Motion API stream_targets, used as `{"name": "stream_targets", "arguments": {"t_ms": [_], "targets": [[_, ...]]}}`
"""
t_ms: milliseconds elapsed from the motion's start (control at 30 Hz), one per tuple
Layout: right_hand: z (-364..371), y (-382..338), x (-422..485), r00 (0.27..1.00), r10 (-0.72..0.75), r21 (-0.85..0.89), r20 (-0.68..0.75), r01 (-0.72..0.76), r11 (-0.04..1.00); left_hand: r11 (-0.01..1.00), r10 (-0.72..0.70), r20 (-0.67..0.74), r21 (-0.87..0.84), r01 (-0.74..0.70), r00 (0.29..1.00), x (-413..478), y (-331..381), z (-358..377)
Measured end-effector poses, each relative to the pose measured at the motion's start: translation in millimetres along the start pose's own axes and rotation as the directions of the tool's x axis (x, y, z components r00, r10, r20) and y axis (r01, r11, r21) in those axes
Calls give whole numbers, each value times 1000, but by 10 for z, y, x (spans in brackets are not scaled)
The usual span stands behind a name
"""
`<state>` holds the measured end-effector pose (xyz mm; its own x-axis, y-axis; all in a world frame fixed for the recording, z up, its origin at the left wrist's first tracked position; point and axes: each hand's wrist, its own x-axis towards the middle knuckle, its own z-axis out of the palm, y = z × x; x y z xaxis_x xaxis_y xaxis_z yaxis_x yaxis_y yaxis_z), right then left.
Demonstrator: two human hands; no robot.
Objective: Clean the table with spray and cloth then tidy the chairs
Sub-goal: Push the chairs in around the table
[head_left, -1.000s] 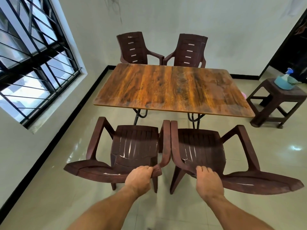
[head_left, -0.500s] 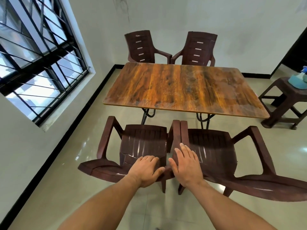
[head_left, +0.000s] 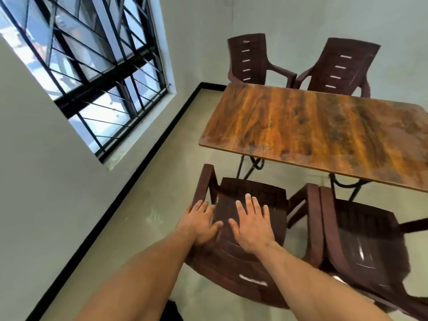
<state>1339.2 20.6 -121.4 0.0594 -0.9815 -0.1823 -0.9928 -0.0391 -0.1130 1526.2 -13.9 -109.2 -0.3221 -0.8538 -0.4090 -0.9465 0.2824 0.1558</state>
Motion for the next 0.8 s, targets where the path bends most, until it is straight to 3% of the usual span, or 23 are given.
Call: {"name": "stream_targets", "arguments": {"t_ms": [367,633,800], "targets": [[-33,-1574,1312,977,203,59,64,-207,977,964,229,103,116,-241,968,859,-1849,-568],[2,-1591,2339,934,357,115,0,-355,928,883,376,178,229,-410,910,1944,-2134,-1073],[101,-1445,3635,898,440,206,-11,-429,880,807,465,202,303,-506,862,3282,-2220,-1519]]}}
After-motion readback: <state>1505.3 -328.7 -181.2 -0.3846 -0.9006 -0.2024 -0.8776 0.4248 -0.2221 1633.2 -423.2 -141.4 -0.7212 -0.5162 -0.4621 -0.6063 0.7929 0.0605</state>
